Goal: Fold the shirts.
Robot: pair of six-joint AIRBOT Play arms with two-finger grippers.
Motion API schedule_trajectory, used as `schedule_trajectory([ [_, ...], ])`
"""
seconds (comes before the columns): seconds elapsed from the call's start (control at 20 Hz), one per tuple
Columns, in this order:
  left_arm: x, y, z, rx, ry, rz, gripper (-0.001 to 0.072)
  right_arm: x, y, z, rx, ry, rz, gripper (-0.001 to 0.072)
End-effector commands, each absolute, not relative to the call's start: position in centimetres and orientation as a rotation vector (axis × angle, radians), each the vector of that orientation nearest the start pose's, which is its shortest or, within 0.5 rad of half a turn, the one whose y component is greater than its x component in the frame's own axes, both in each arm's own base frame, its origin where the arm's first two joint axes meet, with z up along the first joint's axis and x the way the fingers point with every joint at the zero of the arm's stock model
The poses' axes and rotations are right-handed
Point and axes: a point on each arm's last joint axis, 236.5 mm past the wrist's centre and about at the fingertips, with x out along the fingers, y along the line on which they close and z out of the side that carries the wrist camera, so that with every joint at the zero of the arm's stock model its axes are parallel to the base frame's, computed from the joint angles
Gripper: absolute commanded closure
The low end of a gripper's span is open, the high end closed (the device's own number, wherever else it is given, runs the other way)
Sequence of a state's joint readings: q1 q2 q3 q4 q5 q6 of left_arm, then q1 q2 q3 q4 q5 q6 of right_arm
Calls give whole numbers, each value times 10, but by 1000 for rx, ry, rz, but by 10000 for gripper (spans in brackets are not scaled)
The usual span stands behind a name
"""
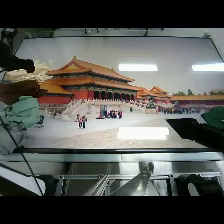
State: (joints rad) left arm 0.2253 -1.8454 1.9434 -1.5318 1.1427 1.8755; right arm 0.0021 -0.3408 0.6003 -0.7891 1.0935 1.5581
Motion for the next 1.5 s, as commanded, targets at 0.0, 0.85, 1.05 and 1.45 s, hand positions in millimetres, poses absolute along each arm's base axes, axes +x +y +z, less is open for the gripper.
schedule_trajectory([
  [0.0,584,181,-24,148,1097,131,-5,243,142,155,661,681,478,695],
  [0.85,618,1,23,-68,866,-333,684,257,136,155,639,647,460,695],
  [1.05,474,-190,96,-182,1060,-1037,684,259,135,156,641,641,457,695],
  [1.45,289,-331,50,-51,1415,-1444,690,257,136,152,634,659,458,690],
])
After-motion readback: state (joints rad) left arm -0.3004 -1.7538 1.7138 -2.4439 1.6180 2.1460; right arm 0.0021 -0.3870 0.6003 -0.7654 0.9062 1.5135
